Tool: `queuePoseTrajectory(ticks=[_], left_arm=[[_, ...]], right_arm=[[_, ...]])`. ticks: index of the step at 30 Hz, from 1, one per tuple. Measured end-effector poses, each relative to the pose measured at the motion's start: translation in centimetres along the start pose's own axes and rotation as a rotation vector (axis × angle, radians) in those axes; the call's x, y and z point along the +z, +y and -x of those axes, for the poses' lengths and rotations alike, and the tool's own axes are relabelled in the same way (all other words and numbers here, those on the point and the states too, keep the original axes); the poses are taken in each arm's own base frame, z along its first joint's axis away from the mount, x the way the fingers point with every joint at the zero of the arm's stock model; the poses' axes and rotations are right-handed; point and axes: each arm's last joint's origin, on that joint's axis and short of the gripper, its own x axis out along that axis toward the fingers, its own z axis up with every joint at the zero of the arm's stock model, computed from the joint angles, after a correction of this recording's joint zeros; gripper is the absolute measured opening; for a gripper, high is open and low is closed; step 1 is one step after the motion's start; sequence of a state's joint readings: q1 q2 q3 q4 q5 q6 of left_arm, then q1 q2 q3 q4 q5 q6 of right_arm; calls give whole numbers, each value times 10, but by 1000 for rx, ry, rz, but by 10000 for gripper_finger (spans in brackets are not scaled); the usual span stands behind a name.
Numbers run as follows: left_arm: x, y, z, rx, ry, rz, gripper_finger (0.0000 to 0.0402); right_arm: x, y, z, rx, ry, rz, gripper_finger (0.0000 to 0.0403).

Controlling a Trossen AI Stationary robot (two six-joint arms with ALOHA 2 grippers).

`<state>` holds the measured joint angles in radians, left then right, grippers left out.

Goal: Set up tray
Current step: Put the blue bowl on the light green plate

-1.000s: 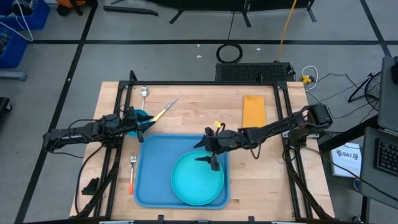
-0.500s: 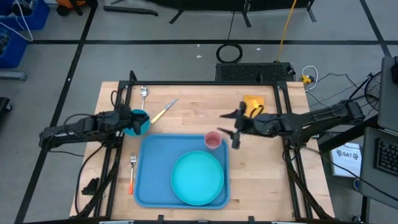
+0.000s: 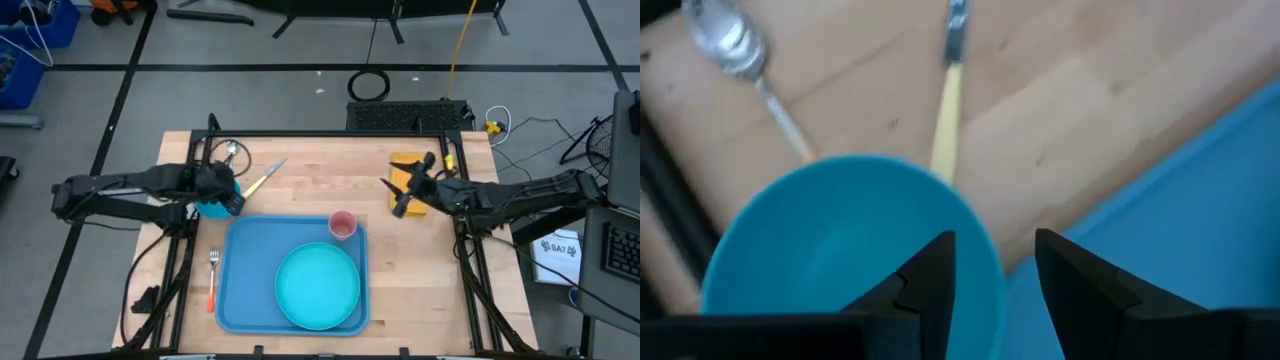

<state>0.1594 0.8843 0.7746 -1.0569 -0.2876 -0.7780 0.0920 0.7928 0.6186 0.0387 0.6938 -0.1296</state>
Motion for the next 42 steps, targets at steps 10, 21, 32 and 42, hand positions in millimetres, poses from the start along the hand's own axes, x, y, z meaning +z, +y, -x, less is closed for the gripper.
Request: queuePoseTrajectory(ticks=[10,21,32,42], left_arm=[[3,8,-17,87,59,169,143],[6,-2,-38,57,253,287,142],[6,-9,-58,130,344,259,142],[6,-11,-68,168,381,219,141]], right_arm=[[-62,-21,38,75,-219,-247,212],[-88,-18,38,72,-261,-280,212],[-88,-18,38,77,-265,-297,212],[-94,-16,37,78,-244,-289,212]])
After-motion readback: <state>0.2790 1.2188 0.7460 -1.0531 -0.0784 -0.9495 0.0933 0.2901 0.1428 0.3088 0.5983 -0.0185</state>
